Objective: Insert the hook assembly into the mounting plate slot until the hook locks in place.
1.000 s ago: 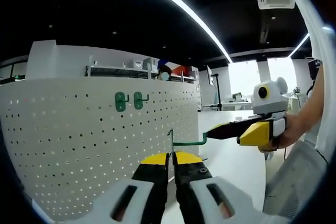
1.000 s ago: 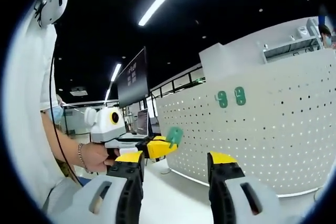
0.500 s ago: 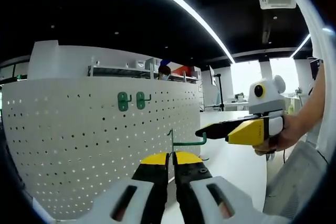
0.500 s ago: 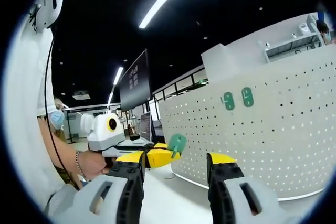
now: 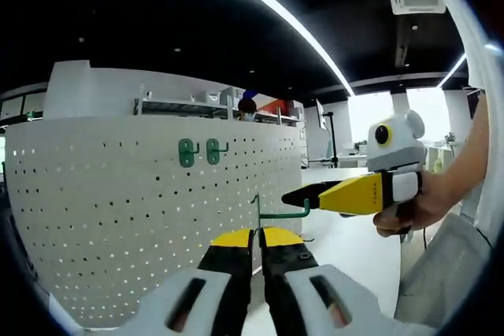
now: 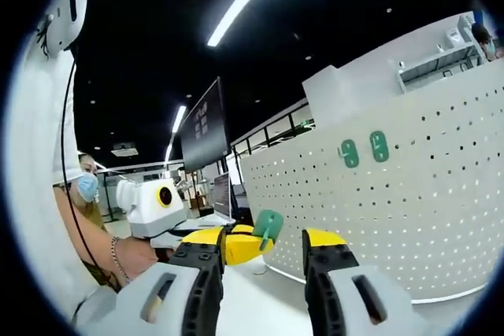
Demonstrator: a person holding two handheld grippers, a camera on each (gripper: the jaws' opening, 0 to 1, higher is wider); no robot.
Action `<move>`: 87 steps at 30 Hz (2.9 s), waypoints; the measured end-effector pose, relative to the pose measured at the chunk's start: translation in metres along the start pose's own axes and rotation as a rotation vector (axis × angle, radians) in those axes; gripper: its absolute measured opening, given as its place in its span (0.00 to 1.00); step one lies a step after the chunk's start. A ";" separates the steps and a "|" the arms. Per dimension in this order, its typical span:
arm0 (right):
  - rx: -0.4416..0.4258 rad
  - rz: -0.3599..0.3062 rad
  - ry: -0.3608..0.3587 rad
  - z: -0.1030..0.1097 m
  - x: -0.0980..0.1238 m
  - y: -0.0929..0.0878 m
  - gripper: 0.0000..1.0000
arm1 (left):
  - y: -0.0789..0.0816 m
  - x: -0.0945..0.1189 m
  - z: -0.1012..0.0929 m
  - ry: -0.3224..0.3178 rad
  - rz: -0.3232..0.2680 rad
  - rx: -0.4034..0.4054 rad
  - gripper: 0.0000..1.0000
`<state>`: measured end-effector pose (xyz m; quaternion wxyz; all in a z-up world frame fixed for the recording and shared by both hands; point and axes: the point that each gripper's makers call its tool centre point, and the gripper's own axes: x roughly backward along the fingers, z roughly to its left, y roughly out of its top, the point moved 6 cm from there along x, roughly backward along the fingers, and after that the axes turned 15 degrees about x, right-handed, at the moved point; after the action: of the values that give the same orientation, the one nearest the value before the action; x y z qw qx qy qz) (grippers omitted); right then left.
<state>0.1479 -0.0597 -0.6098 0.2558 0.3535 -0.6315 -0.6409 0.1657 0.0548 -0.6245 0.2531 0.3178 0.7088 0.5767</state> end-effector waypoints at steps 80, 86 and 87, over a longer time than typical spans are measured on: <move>-0.003 0.067 -0.071 0.002 -0.015 0.003 0.00 | 0.003 -0.004 -0.014 0.005 -0.033 0.038 0.04; -0.016 0.069 -0.064 0.003 -0.014 0.003 0.00 | 0.002 -0.005 -0.015 -0.008 -0.018 0.031 0.10; -0.023 0.069 -0.060 0.003 -0.014 0.003 0.00 | 0.001 -0.006 -0.015 -0.008 -0.007 0.042 0.17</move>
<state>0.1541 -0.0468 -0.6054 0.2627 0.3092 -0.6432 -0.6494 0.1589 0.0409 -0.6204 0.2512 0.3227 0.7210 0.5594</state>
